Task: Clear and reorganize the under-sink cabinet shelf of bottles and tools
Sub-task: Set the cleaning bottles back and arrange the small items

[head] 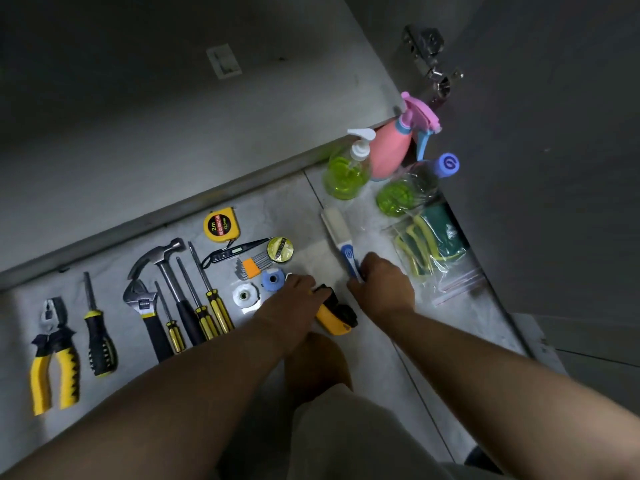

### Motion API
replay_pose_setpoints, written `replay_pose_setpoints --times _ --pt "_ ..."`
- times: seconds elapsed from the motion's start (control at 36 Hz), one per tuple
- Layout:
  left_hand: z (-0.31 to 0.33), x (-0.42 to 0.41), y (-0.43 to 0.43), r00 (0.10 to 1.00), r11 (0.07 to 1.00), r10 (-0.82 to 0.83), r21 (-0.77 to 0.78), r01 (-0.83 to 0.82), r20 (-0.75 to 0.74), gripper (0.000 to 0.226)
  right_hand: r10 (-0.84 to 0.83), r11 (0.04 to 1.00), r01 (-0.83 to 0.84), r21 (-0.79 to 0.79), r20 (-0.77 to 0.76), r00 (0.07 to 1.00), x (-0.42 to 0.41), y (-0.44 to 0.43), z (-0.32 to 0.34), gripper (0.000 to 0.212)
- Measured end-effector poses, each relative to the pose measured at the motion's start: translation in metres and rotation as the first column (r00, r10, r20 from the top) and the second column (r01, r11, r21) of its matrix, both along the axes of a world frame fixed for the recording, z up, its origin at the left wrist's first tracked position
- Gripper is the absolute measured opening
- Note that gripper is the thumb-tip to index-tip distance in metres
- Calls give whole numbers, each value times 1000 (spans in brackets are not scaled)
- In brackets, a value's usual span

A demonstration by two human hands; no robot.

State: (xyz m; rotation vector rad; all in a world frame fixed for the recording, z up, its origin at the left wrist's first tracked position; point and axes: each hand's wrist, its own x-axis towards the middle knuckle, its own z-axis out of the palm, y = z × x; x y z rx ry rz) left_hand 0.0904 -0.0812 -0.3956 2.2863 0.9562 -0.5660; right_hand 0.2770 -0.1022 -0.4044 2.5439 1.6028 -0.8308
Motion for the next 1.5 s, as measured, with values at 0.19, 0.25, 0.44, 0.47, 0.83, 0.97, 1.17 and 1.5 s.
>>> replay_pose_setpoints --times 0.19,0.25,0.44,0.47,0.83,0.97,1.17,1.5 --pt "1 -2 6 998 998 46 -53 -44 38 67 1 1000 0 29 -21 1000 -29 73 -3 25" --pt "2 -4 8 995 994 83 -68 -79 56 65 -27 997 30 73 -53 998 -34 80 -2 37" --pt "-1 -4 11 988 990 142 -24 -140 55 60 11 998 -5 61 -88 996 -31 18 -6 28" --pt "-1 -5 11 990 991 132 -12 -132 49 60 35 998 -30 47 -104 994 -29 3 -9 23" --pt "9 -19 25 937 934 255 189 -303 240 57 132 991 -125 44 -209 969 -25 -47 -20 14" --pt "-5 -25 54 917 894 394 206 -399 66 62 -51 985 71 160 -131 990 -18 -33 -13 12" --pt "-5 -16 74 938 936 328 171 -306 -114 79 -260 954 266 135 -63 964 8 21 -7 23" --pt "-5 -15 77 939 918 344 211 -335 -8 63 -550 761 644 77 -450 703 -1 91 -19 15"
